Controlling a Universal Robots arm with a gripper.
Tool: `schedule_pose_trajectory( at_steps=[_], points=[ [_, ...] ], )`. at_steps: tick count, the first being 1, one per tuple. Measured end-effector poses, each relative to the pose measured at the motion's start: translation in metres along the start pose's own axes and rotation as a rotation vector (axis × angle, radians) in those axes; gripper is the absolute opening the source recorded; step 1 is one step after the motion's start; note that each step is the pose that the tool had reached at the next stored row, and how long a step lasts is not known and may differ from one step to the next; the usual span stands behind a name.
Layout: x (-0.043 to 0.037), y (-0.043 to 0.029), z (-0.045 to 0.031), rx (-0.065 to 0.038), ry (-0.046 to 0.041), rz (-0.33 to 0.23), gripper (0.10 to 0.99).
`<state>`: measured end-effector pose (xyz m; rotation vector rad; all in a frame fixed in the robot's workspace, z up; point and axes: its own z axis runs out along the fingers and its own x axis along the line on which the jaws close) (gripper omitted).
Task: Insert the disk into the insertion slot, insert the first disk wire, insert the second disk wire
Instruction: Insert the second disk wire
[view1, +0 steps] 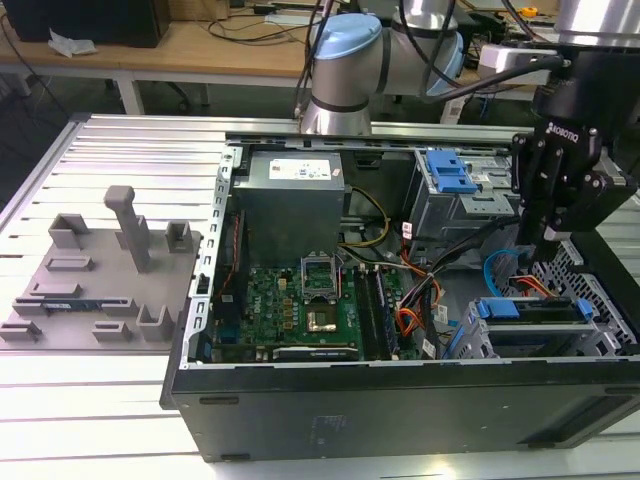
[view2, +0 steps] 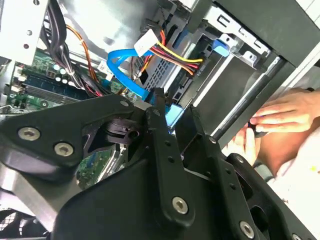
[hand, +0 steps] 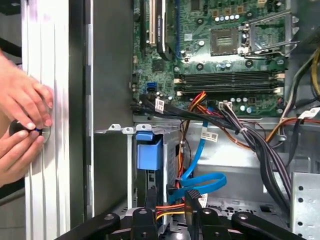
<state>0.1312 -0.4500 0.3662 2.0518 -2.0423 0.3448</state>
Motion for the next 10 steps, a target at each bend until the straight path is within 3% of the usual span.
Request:
schedule_pose_trajectory(
  at_steps=[1,2,5,10],
  points=[
    [-0.0025,0.0053,0.0008,0.009,0.0166,0.001,0.361],
    [-0.0035,0.0078,0.0012,0.018,0.0265,0.003,0.361],
    [-0.0041,0.0095,0.0018,0.026,0.0419,0.004,0.361],
    [-0.0057,0.007,0.0059,0.025,0.046,0.004,0.361]
  ],
)
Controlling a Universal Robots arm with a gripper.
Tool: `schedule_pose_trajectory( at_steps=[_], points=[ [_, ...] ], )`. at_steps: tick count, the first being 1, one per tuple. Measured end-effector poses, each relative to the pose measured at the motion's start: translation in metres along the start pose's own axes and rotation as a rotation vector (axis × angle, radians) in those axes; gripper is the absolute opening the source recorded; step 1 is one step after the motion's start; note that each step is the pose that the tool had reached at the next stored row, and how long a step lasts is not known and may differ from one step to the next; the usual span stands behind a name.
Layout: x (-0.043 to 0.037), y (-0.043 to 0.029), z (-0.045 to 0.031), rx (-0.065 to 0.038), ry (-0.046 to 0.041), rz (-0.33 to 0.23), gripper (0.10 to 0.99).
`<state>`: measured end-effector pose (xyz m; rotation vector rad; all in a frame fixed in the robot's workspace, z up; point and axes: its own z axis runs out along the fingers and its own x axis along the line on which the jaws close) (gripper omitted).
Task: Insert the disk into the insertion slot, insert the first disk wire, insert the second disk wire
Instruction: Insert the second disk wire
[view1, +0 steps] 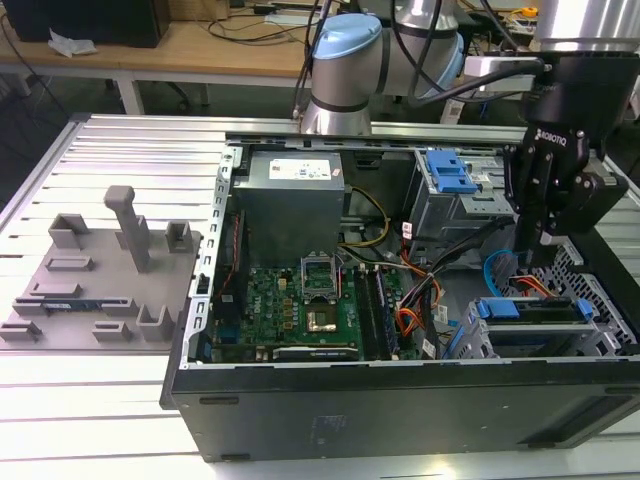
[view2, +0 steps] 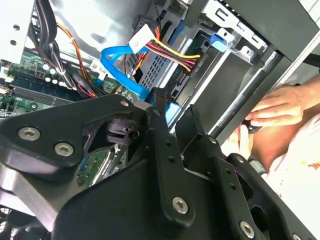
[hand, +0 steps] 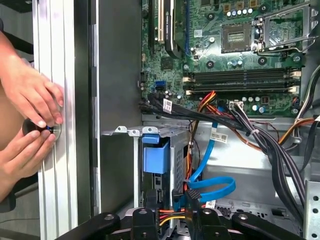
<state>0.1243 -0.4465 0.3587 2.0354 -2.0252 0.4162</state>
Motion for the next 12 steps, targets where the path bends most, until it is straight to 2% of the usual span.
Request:
schedule_pose_trajectory(
  at_steps=[7,8,12],
  points=[
    [-0.0036,-0.0007,0.0012,0.0,0.0033,0.0,0.349],
    [-0.0042,-0.0007,0.0013,0.0,0.0039,0.0,0.275],
    [-0.007,-0.0006,0.0021,0.0,0.0059,0.0,0.275]
  ],
)
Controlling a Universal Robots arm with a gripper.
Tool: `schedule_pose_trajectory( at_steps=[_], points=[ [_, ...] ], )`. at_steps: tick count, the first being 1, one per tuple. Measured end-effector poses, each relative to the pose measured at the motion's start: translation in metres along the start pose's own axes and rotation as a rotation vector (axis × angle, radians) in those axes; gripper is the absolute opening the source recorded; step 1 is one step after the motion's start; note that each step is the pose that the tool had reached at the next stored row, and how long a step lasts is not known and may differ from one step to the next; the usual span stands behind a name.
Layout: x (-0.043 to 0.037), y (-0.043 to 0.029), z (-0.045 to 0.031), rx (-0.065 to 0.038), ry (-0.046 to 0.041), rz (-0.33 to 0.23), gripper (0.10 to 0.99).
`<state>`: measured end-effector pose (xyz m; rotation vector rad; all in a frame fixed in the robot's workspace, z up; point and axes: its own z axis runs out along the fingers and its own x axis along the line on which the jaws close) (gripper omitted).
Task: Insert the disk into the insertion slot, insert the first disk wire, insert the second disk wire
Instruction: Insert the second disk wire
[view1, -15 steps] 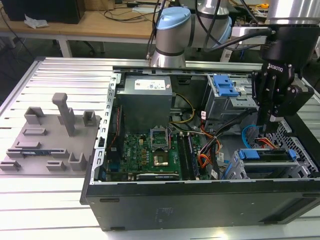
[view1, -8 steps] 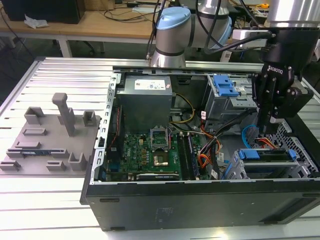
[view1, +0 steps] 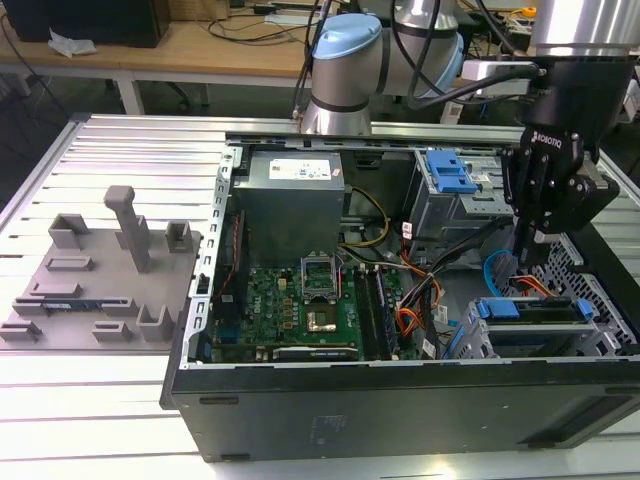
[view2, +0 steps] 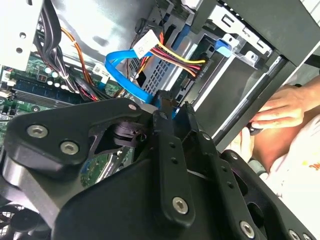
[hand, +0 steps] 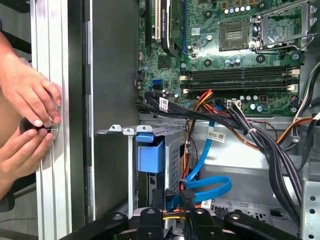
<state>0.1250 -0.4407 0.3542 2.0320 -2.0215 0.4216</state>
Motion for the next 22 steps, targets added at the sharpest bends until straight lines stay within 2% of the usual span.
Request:
schedule_pose_trajectory(
  at_steps=[2,3,5,6,22],
  points=[
    [-0.0001,0.0,0.0,0.0,0.0006,0.0,0.259],
    [-0.0002,0.0,-0.0001,0.0,0.0007,0.0,0.192],
    [-0.0003,0.0,0.0,0.0,0.0006,0.0,0.192],
    [-0.0003,0.0,0.0,0.0,0.0006,0.0,0.161],
    [-0.0009,0.0014,0.0013,-0.003,0.0029,0.004,0.161]
  ],
)
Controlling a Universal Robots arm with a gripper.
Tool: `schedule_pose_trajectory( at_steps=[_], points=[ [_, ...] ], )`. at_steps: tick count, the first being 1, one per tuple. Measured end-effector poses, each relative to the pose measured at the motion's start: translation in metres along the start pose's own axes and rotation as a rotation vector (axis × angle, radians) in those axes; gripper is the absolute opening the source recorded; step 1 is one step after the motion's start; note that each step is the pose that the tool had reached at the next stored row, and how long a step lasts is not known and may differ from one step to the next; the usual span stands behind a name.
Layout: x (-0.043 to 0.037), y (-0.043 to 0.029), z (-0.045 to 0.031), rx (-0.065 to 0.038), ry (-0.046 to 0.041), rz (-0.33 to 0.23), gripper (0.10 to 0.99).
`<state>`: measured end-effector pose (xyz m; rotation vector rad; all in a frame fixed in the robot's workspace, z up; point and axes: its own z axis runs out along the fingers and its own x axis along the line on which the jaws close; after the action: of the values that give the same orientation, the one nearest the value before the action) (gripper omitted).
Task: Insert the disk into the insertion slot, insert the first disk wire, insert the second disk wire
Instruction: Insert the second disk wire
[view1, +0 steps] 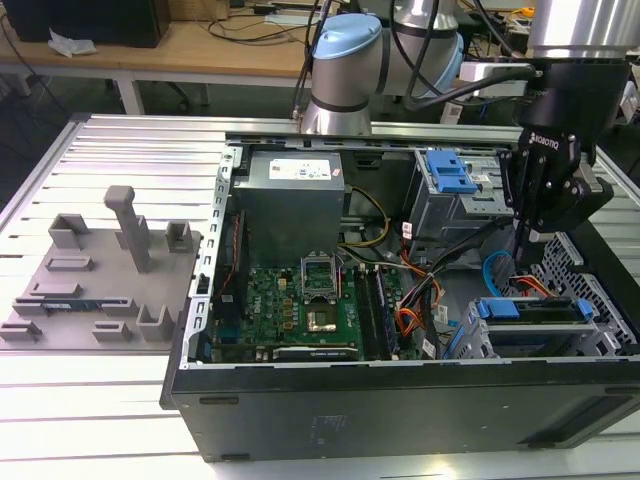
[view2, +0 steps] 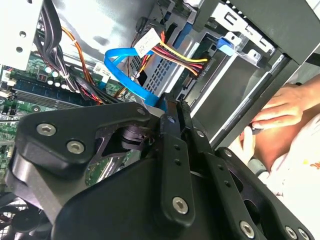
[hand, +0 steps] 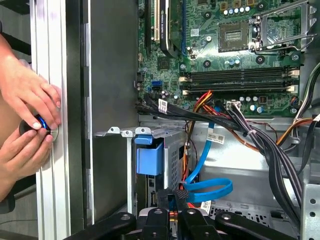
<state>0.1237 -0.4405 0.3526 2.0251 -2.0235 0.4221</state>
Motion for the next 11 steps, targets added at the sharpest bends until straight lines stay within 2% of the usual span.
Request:
schedule_pose_trajectory(
  at_steps=[1,3,7,9,11],
  points=[
    [0.0,0.0,0.0001,0.0,-0.0019,0.0,0.161],
    [0.0007,-0.0024,0.0004,-0.001,-0.0121,0.002,0.161],
    [0.0009,-0.0151,0.0009,-0.003,-0.014,0.001,0.161],
    [0.0019,-0.0176,0.0014,-0.004,-0.0174,0.002,0.161],
    [0.0029,-0.0177,0.0019,-0.006,-0.0449,0.006,0.161]
  ],
)
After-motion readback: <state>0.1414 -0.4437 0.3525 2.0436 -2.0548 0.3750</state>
